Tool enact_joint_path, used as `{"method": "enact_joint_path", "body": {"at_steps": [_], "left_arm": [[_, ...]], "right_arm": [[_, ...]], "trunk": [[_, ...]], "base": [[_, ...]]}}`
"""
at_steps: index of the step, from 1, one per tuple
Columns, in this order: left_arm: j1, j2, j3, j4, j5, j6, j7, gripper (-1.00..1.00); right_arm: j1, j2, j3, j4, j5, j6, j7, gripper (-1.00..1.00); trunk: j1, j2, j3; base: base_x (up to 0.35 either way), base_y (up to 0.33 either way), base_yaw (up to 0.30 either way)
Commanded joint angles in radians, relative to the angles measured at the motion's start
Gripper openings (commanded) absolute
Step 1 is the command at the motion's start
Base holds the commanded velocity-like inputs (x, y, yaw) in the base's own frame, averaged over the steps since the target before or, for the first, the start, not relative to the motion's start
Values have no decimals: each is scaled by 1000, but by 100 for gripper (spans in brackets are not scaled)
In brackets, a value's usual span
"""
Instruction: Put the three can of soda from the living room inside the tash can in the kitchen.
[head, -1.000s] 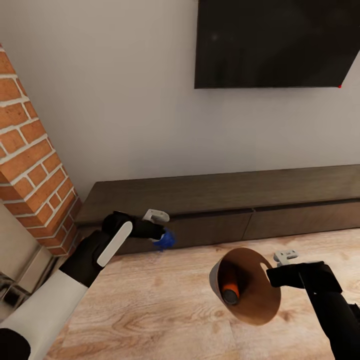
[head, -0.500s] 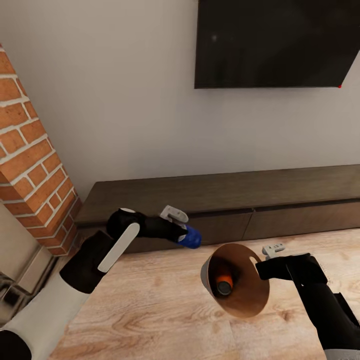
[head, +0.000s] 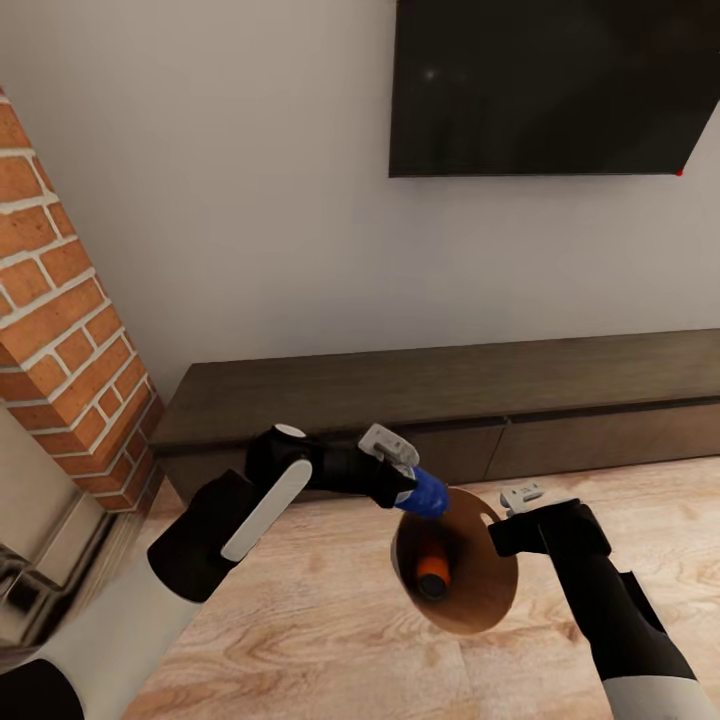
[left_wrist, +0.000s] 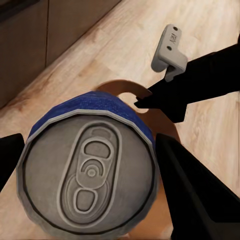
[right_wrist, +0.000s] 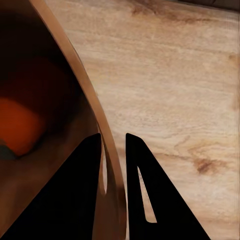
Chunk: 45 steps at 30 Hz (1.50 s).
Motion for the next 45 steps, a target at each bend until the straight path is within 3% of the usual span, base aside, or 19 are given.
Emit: {"method": "enact_joint_path", "body": {"at_steps": [1, 15, 23, 25, 26, 27, 33, 39, 45], "left_arm": [[0, 0, -3, 0, -3, 0, -1, -100], [1, -55, -120, 45, -9, 0, 11, -100], [1, -78, -135, 93, -14, 0, 16, -100], [1, -83, -154, 107, -16, 0, 20, -100], [1, -84, -161, 112, -16, 0, 21, -100], [1, -88, -178, 130, -18, 0, 23, -100], [1, -95, -192, 178, -22, -16, 25, -100], [1, -98, -205, 246, -61, -67, 31, -100], [1, -109, -207, 330, -71, -127, 37, -100]], "right_arm": [[-1, 1, 0, 0, -14, 3, 3, -100], [-20, 28, 2, 0, 0, 3, 3, -100], [-36, 45, 3, 0, 5, 3, 3, -100], [-37, 52, 5, 0, 6, 3, 2, -100], [-37, 54, 8, 0, 9, 3, 2, -100], [-43, 65, 14, -1, 40, 3, 3, -100], [-51, 100, 18, -1, 88, 3, 3, -100], [-52, 111, 19, -1, 96, 3, 3, -100], [-52, 113, 20, -1, 97, 3, 3, -100]], "trunk": [[0, 0, 0], [0, 0, 0], [0, 0, 0], [0, 0, 0], [0, 0, 0], [0, 0, 0], [0, 0, 0], [0, 0, 0], [0, 0, 0]], "base": [[0, 0, 0], [0, 0, 0], [0, 0, 0], [0, 0, 0], [0, 0, 0], [0, 0, 0], [0, 0, 0], [0, 0, 0], [0, 0, 0]]}}
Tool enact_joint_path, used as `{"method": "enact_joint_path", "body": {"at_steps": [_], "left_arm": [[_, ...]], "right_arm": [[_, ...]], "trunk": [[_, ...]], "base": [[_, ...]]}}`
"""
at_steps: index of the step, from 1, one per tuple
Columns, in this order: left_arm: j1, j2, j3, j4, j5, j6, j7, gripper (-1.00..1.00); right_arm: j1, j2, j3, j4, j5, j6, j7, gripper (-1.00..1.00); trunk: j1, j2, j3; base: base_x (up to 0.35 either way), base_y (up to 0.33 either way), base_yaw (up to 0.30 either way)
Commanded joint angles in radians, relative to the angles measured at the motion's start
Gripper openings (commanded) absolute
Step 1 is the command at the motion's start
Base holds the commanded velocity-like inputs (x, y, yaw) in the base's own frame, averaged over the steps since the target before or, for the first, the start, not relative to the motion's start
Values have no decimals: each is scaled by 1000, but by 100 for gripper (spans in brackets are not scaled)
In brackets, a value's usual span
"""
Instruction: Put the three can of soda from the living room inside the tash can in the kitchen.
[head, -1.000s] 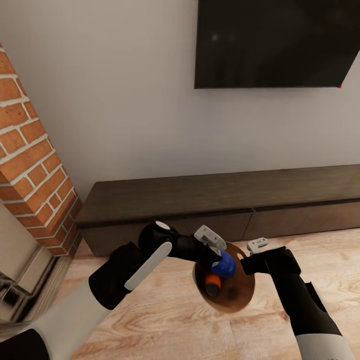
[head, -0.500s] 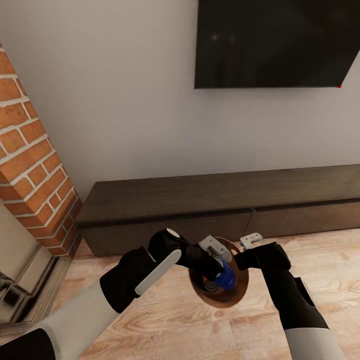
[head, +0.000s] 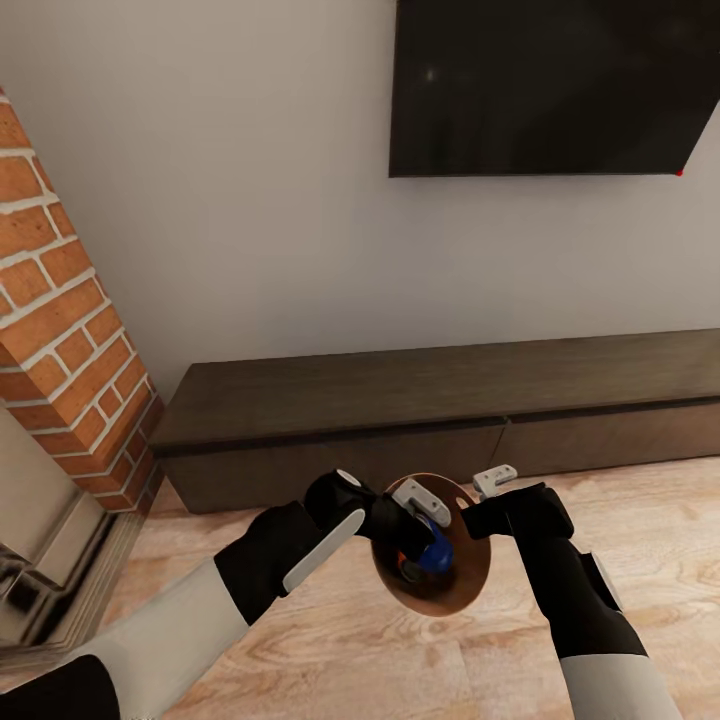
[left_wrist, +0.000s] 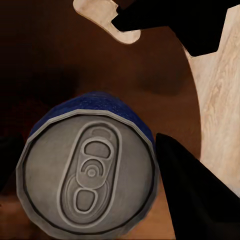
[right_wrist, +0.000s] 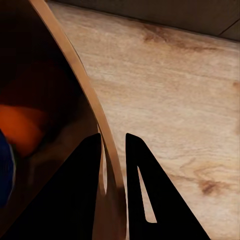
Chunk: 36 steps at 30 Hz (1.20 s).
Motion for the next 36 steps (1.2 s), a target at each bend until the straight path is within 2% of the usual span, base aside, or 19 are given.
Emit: {"method": "enact_joint_path", "body": {"at_steps": [1, 11, 15, 23, 36], "left_arm": [[0, -3, 0, 15, -1, -9, 4, -100], [0, -27, -2, 95, -1, -69, 16, -100], [0, -28, -3, 102, -2, -81, 16, -100], [0, -30, -37, 154, -1, -123, 16, -100], [0, -30, -40, 183, -1, -150, 16, -100]], "right_arm": [[0, 0, 0, 0, -17, 4, 3, -100], [0, 1, 4, -3, -15, 4, 3, -100], [0, 6, 5, -3, -15, 4, 3, -100], [0, 14, 5, -6, -15, 4, 3, -100], [0, 14, 5, -6, -15, 4, 3, -100]], "trunk": [[0, 0, 0], [0, 0, 0], [0, 0, 0], [0, 0, 0], [0, 0, 0]], "base": [[0, 0, 0], [0, 0, 0], [0, 0, 0], [0, 0, 0], [0, 0, 0]]}}
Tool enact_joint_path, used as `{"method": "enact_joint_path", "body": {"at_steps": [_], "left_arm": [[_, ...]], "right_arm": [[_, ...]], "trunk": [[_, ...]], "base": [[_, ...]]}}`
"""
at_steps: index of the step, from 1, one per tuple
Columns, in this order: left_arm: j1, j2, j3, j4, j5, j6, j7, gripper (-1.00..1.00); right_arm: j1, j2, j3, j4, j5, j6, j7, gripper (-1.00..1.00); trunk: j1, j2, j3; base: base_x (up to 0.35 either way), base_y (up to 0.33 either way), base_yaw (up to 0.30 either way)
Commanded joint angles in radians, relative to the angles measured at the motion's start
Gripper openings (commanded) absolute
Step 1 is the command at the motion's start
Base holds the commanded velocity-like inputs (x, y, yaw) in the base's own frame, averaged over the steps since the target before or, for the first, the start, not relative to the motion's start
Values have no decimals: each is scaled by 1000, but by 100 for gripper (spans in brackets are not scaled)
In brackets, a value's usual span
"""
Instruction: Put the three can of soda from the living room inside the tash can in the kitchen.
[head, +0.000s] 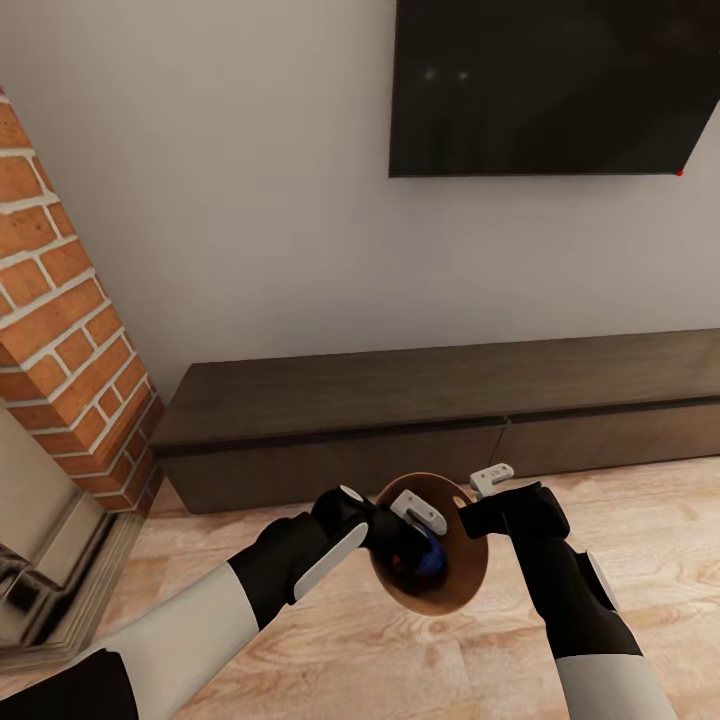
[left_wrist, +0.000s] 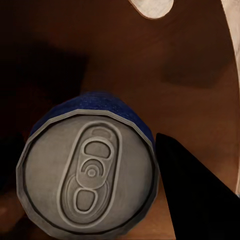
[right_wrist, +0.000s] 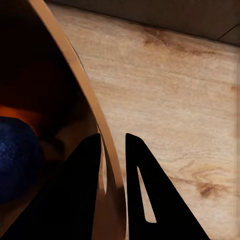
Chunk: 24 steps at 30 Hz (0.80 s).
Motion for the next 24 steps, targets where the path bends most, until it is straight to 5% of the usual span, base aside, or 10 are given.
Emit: {"method": "enact_joint_path", "body": {"at_steps": [1, 19, 24], "left_arm": [[0, 0, -1, 2, -26, -4, 1, 100], [0, 10, -2, -11, -21, -7, -1, 100], [0, 15, 0, -80, -19, 2, -3, 100]], "right_arm": [[0, 0, 1, -2, -37, 11, 5, -100], [0, -1, 0, -2, -37, 11, 5, -100], [0, -1, -1, 1, -37, 11, 5, -100]], "trunk": [[0, 0, 0], [0, 0, 0], [0, 0, 0]], "base": [[0, 0, 0], [0, 0, 0], [0, 0, 0]]}}
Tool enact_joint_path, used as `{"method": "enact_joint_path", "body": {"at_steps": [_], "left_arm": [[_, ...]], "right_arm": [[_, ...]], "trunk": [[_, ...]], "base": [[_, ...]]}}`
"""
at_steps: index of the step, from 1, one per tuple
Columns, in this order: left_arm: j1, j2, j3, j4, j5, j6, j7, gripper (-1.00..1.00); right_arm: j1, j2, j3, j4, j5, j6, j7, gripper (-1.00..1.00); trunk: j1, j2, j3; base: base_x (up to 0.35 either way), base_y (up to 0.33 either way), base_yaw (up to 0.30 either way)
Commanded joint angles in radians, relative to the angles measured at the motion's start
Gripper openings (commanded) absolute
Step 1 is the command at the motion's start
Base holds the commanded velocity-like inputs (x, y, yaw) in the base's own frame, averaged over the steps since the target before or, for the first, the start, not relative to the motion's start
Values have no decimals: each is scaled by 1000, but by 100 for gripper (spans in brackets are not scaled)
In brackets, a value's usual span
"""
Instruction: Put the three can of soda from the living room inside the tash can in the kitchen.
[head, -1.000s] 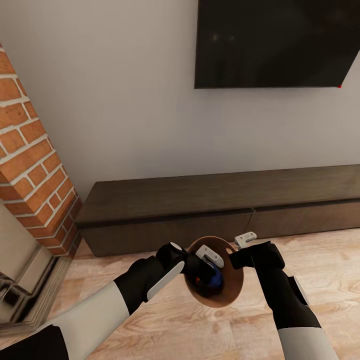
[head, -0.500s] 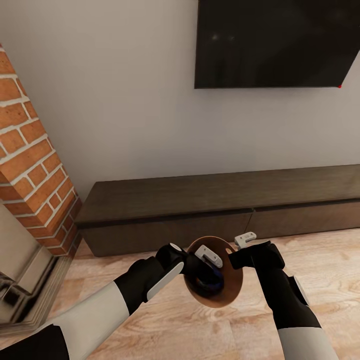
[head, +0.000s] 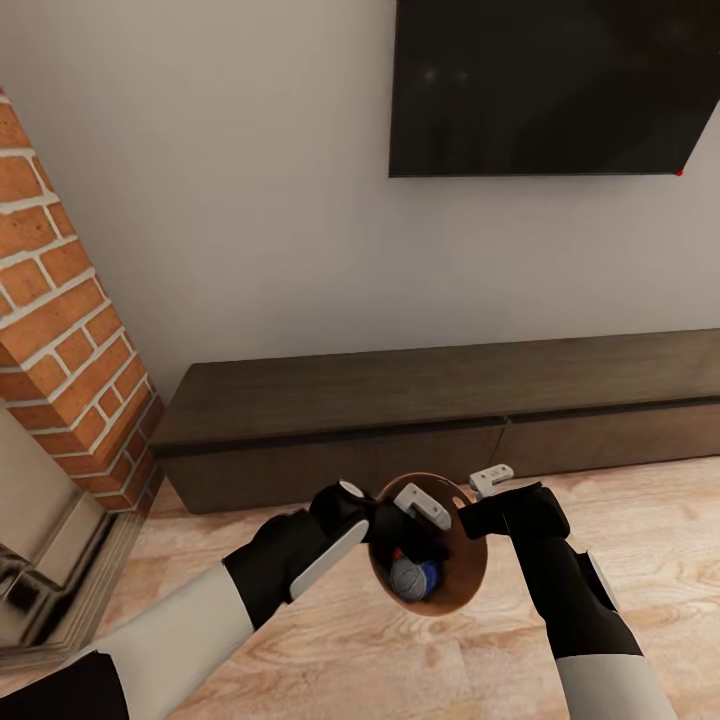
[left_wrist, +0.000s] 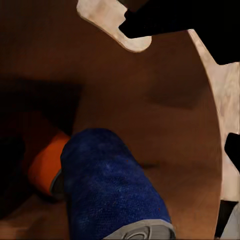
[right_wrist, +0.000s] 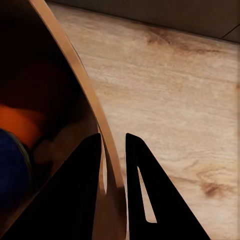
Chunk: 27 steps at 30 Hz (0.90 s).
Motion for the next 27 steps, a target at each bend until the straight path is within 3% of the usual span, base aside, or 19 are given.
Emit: {"method": "enact_joint_path", "body": {"at_steps": [1, 3, 8, 12, 15, 16, 18, 19, 21, 22, 27], "left_arm": [[0, 4, 1, -40, 2, 8, -1, 100], [0, 21, 4, -98, 5, 34, -2, 100], [4, 109, 6, -265, 10, 103, -2, 100], [28, 154, 11, -342, 11, 144, -5, 100], [44, 207, 23, -376, 12, 158, -11, 100], [49, 244, 61, -389, 13, 159, -18, 100], [54, 284, 109, -395, 13, 157, -36, 100], [76, 321, 149, -398, 13, 151, -65, 100], [97, 343, 180, -399, 13, 137, -82, 100], [118, 366, 220, -399, 13, 116, -92, 100], [172, 416, 331, -396, 13, 67, -105, 100]], "right_arm": [[0, 0, 0, 1, -21, 5, 3, -100], [0, 0, -1, 2, -21, 5, 3, -100], [0, -1, -3, 5, -22, 5, 3, -100], [0, -5, -6, 5, -23, 5, 3, -100], [0, -10, -12, 5, -23, 5, 4, -100], [0, -13, -14, 5, -23, 5, 4, -100], [0, -14, -16, 4, -23, 5, 5, -100], [0, -17, -17, 4, -24, 5, 5, -100], [0, -20, -18, 4, -24, 5, 6, -100], [0, -26, -18, 3, -24, 5, 7, -100], [0, -38, -21, 3, -25, 5, 9, -100]], "trunk": [[0, 0, 0], [0, 0, 0], [0, 0, 0], [0, 0, 0], [0, 0, 0], [0, 0, 0], [0, 0, 0], [0, 0, 0], [0, 0, 0], [0, 0, 0], [0, 0, 0]], "base": [[0, 0, 0], [0, 0, 0], [0, 0, 0], [0, 0, 0], [0, 0, 0], [0, 0, 0], [0, 0, 0], [0, 0, 0], [0, 0, 0], [0, 0, 0], [0, 0, 0]]}}
